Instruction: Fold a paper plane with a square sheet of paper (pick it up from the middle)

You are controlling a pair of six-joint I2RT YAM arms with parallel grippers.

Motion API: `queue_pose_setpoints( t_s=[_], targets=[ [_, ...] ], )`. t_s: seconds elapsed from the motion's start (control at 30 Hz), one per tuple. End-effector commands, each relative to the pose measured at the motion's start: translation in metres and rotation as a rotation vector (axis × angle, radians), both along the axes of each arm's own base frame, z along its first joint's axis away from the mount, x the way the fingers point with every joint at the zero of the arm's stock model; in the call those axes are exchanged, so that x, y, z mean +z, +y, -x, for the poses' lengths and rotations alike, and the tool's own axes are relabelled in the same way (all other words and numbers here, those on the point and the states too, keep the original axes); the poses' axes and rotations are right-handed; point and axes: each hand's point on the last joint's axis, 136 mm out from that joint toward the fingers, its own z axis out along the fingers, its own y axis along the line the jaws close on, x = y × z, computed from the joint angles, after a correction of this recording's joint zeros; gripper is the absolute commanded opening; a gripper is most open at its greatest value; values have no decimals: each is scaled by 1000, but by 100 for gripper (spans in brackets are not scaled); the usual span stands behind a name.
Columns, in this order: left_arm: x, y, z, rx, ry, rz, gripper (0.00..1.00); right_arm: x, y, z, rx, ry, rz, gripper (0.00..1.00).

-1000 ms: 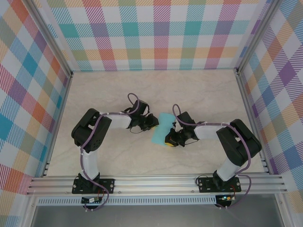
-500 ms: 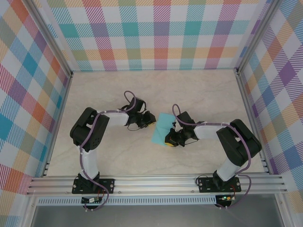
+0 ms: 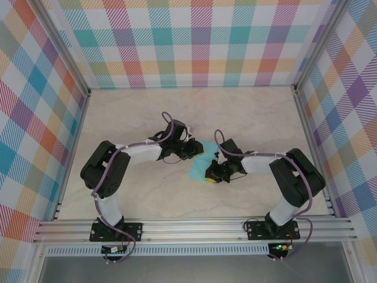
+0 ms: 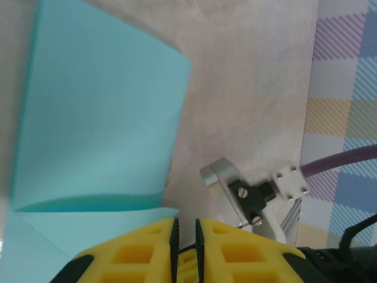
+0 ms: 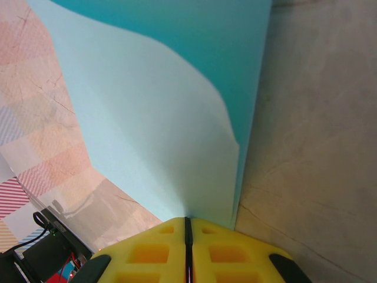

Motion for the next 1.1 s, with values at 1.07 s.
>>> queue_pose_setpoints(
  t_s=[1.07],
  targets=[
    [-85, 19, 20, 18, 108, -156, 16, 8, 21, -32, -24, -7, -28, 12]
  ],
)
